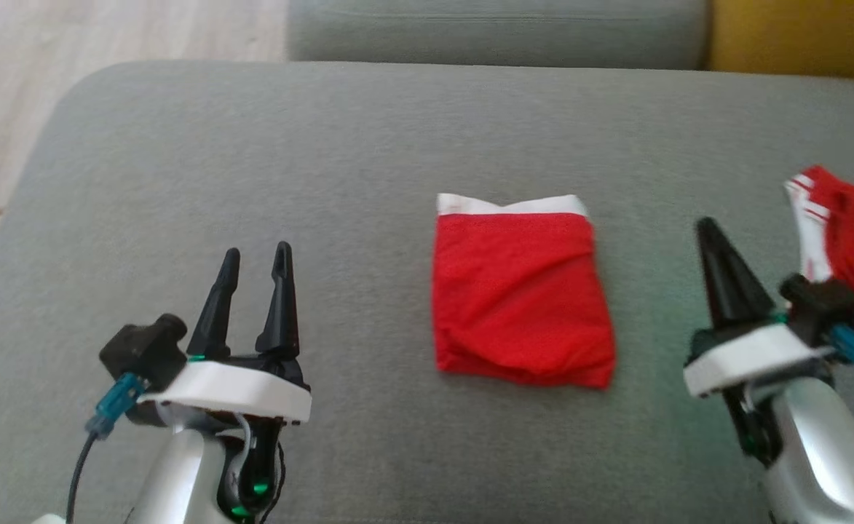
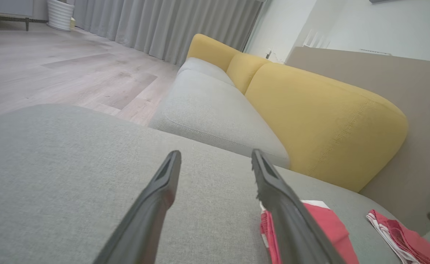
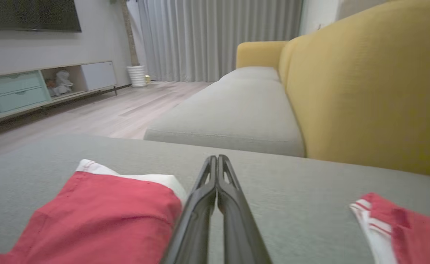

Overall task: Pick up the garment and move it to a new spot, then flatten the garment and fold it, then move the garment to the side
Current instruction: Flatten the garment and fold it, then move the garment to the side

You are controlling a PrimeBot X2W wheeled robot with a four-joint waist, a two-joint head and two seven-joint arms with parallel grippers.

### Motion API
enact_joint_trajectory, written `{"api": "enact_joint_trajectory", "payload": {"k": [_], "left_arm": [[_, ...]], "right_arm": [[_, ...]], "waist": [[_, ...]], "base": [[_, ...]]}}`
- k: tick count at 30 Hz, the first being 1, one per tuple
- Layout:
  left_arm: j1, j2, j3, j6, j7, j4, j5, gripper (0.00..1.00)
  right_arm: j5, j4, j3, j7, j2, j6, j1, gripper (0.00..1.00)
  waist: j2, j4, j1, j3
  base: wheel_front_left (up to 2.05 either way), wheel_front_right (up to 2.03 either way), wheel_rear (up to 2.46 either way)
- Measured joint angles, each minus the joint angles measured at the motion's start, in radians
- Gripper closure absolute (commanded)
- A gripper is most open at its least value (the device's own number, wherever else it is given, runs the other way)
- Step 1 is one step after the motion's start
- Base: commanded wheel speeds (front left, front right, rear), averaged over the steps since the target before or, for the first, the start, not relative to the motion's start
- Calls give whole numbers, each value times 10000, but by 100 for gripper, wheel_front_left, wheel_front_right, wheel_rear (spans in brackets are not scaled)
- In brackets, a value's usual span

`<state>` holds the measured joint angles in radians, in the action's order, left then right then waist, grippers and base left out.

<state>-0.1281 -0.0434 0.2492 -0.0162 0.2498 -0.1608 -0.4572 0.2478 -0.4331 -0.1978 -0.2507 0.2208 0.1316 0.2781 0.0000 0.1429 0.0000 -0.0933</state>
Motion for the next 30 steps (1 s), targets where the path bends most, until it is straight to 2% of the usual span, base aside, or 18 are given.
{"api": "enact_joint_trajectory", "payload": {"k": [3, 6, 7, 8, 15, 30], "left_arm": [[-2, -2, -48, 4, 0, 12, 0, 0], [-7, -2, -82, 65, -2, 12, 63, 0], [-7, -2, -96, 71, -2, 12, 71, 0], [-6, 0, -98, 71, -2, 12, 71, 0], [13, 0, -100, 77, 0, -61, 73, 0], [29, 0, -190, 161, 0, -171, 146, 0]], "right_arm": [[-786, 788, 965, -2, -418, 0, -703, 100], [-1191, 1329, 1459, -2, -980, 0, -1279, 100], [-1296, 1498, 1569, -2, -1112, 0, -1431, 18], [-1361, 1628, 1649, -2, -1187, 0, -1551, 0], [-1595, 1956, 1883, -2, -1467, 0, -1943, 0], [-1371, 1969, 1818, 56, -1620, 0, -2039, 0]], "waist": [[0, -392, 0, 23], [0, -729, 0, 39], [0, -826, 0, 48], [0, -909, 0, 56], [0, -1117, 0, 98], [0, -782, 0, -134]], "base": [[0, 0, 0], [0, 0, 0], [0, 0, 0], [0, 0, 0], [0, 0, 0], [0, 0, 0]]}}
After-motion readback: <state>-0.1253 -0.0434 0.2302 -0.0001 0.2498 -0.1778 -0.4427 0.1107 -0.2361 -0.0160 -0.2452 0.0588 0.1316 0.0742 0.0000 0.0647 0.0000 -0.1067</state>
